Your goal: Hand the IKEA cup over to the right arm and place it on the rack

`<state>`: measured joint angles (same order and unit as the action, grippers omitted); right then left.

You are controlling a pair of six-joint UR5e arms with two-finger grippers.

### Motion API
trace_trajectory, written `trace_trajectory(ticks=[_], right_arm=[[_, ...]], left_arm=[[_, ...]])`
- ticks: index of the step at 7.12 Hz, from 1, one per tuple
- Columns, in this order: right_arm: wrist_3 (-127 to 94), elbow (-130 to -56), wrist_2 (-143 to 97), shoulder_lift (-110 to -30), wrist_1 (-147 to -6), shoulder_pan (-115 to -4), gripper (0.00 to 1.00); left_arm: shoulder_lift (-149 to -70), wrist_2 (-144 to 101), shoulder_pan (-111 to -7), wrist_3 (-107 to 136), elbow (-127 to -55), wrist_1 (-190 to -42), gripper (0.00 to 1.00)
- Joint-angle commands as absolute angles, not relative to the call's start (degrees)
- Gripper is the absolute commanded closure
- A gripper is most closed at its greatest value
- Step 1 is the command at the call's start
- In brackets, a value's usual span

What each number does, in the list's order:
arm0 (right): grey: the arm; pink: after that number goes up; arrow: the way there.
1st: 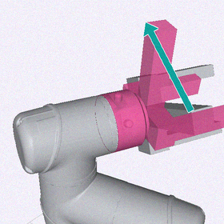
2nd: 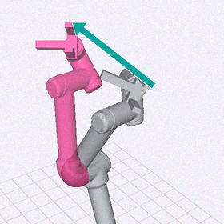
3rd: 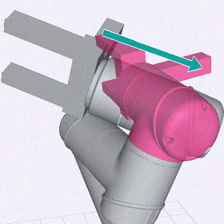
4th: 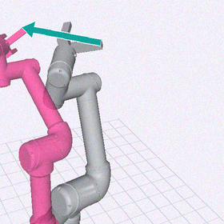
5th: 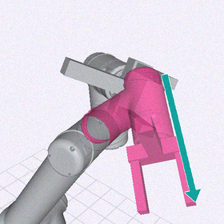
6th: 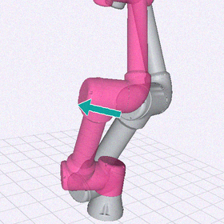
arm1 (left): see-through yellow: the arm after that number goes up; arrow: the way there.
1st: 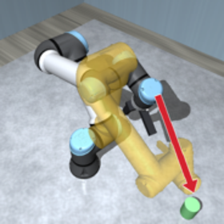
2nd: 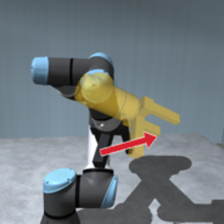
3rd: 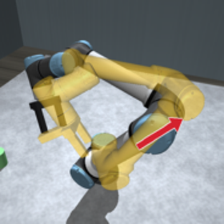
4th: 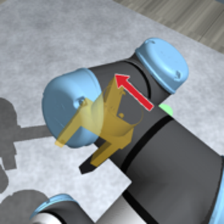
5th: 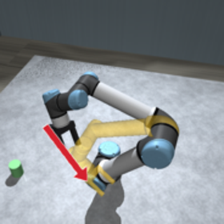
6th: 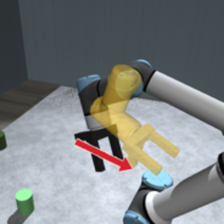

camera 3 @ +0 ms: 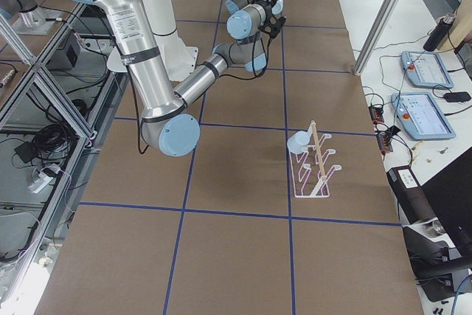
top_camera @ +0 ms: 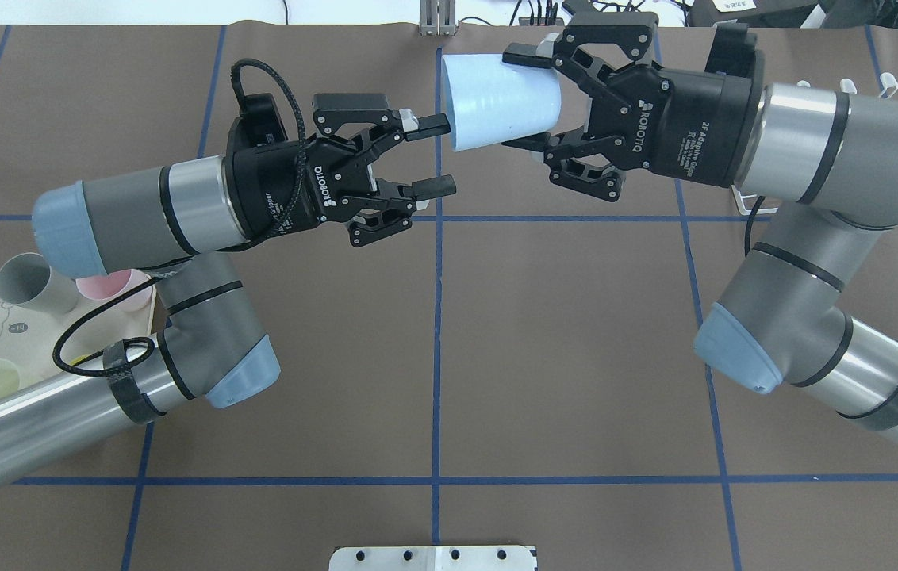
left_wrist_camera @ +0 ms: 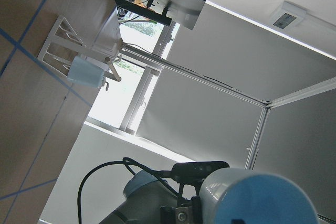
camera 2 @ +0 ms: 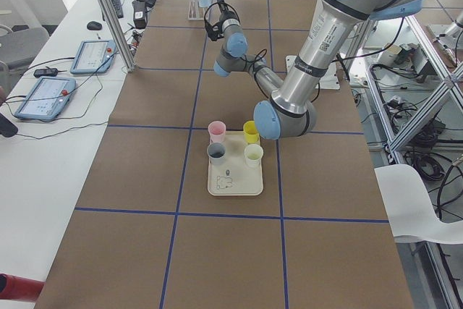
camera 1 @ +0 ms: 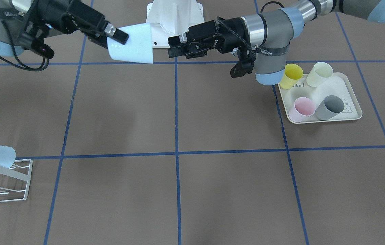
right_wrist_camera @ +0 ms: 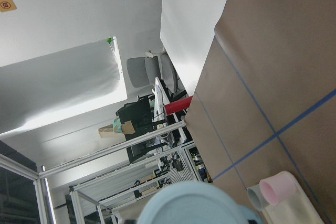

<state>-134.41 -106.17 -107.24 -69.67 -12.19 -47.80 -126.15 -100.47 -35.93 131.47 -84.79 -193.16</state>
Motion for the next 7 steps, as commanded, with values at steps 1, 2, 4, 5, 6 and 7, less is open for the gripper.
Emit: trace_trajectory(ticks=[1, 2, 4, 5, 6, 7], right_arm=[[-122.6, -102.9, -113.3, -72.7, -18.5, -54.7, 1.00], [-112.3, -103.4, -115.5, -72.9, -27.1, -58.0, 1.00], [-87.0, -103.1, -120.6, -77.1, -38.7, -65.1, 1.00], [-73.9, -103.7, -122.2, -77.8, -46.7, -68.7, 1.00], [-62.0, -103.1, -121.7, -80.7, -49.4, -70.6, 1.00], [-51.8, -102.7, -121.2, -83.5, -51.1, -72.3, 1.00]], left_arm=[[-125.8, -100.5, -38.5, 128.9, -83.3, -192.7, 0.34], [-125.8, -100.5, -38.9, 128.9, -82.7, -192.6, 0.34], [-125.7, -100.4, -38.8, 128.9, -82.0, -192.6, 0.32], [-125.7, -100.3, -38.8, 128.9, -81.7, -192.6, 0.32], [-125.7, -100.3, -38.8, 128.9, -81.7, -192.6, 0.32], [-125.7, -100.2, -38.8, 128.8, -80.9, -192.7, 0.32]])
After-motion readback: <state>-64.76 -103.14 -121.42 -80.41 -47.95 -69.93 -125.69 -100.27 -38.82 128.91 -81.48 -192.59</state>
